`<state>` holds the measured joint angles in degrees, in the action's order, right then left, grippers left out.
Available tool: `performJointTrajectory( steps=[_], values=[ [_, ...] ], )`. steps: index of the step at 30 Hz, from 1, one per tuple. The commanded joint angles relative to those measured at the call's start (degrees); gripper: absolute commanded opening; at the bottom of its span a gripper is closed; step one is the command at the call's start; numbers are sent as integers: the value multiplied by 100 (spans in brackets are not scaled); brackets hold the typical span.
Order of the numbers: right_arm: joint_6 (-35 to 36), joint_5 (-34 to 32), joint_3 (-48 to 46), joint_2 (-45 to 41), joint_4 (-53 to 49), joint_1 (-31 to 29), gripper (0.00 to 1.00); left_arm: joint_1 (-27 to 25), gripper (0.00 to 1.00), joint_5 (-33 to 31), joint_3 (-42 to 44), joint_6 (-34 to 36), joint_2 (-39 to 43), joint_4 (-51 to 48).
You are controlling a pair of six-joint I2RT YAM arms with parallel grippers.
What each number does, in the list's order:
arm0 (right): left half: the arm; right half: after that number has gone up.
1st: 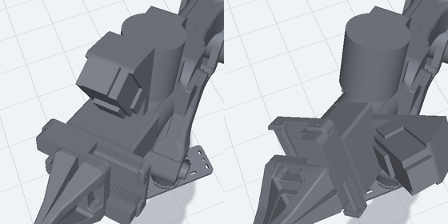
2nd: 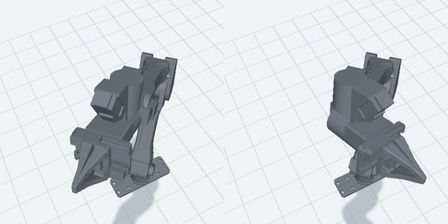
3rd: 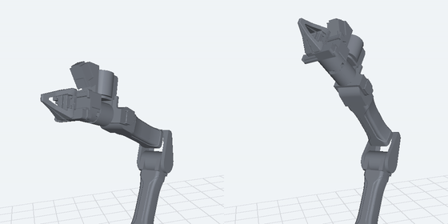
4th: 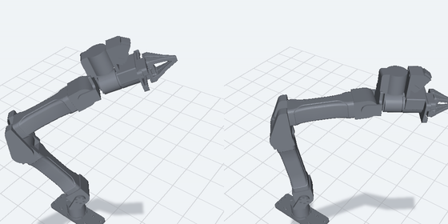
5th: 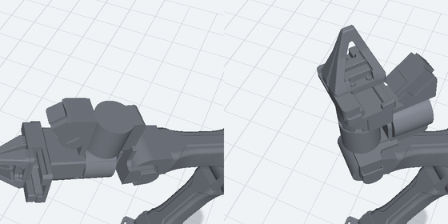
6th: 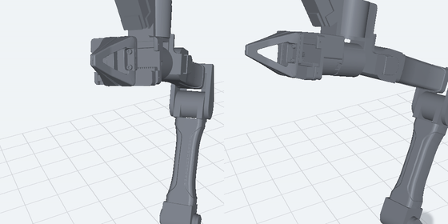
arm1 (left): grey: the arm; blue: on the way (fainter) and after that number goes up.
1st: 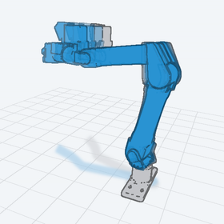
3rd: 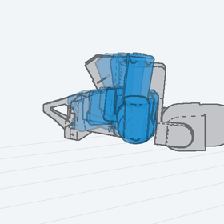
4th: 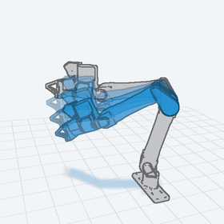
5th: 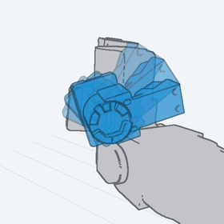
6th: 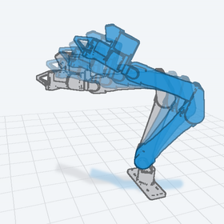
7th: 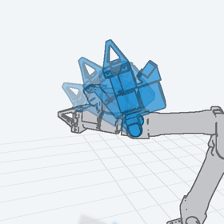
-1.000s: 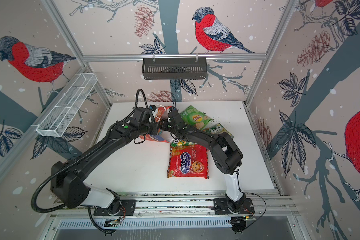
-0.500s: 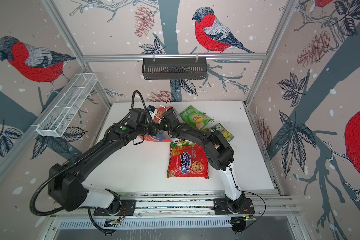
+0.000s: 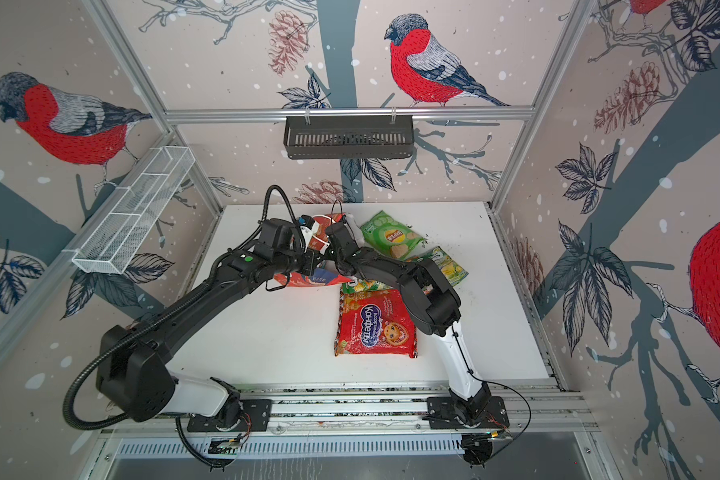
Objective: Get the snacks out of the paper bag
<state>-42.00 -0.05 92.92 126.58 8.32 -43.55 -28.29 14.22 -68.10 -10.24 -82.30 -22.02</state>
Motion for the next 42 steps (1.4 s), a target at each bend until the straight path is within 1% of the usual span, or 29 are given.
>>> performJointTrajectory(
  steps=[1, 2, 5, 6, 8, 9, 12, 16, 24, 26, 32, 34, 35, 36, 38, 42],
  values=[
    [88, 300, 111, 131, 381, -57, 40, 9, 0, 399, -93, 110, -96, 92],
    [69, 368, 128, 180, 369, -57, 36, 13, 0, 430, -106, 110, -125, 91],
    [19, 621, 156, 281, 405, -57, 21, 16, 0, 477, -181, 101, -231, 34],
    [5, 689, 138, 297, 422, -56, 14, 9, 0, 485, -214, 116, -266, -6],
    [0, 726, 65, 256, 452, -48, 5, 20, 0, 479, -293, 163, -325, -139],
    [-14, 718, -11, 208, 510, -33, 2, 32, 0, 472, -333, 201, -346, -219],
    [-80, 669, -286, 6, 634, 50, 0, 73, 0, 367, -353, 266, -333, -334],
    [-111, 551, -747, -398, 762, 165, 0, 105, 0, -158, -438, 317, -270, -594],
    [-230, 337, -1611, -1190, 1040, 260, 0, 105, 0, -1235, -858, 785, -300, -1258],
    [-222, 262, -1729, -1322, 1035, 259, 0, 103, 0, -1342, -928, 924, -303, -1378],
    [-182, 287, -1792, -1514, 832, 269, 0, 86, 0, -1298, -915, 1408, -192, -1495],
    [-109, 454, -1683, -1595, 678, 269, 1, 54, 0, -1471, -900, 1526, -134, -1504],
    [-78, 519, -1627, -1658, 591, 256, 5, 44, 0, -1601, -891, 1565, -105, -1502],
    [-74, 645, -1555, -1725, 493, 258, 11, 27, 0, -1867, -896, 1571, -83, -1501],
    [-158, 1214, -1361, -1828, 256, 313, 19, -12, 0, -2372, -899, 1573, -8, -1496],
    [-450, 2529, -1143, -1946, -42, 482, 21, -184, 0, -3276, -880, 1784, 113, -1388]
  ],
)
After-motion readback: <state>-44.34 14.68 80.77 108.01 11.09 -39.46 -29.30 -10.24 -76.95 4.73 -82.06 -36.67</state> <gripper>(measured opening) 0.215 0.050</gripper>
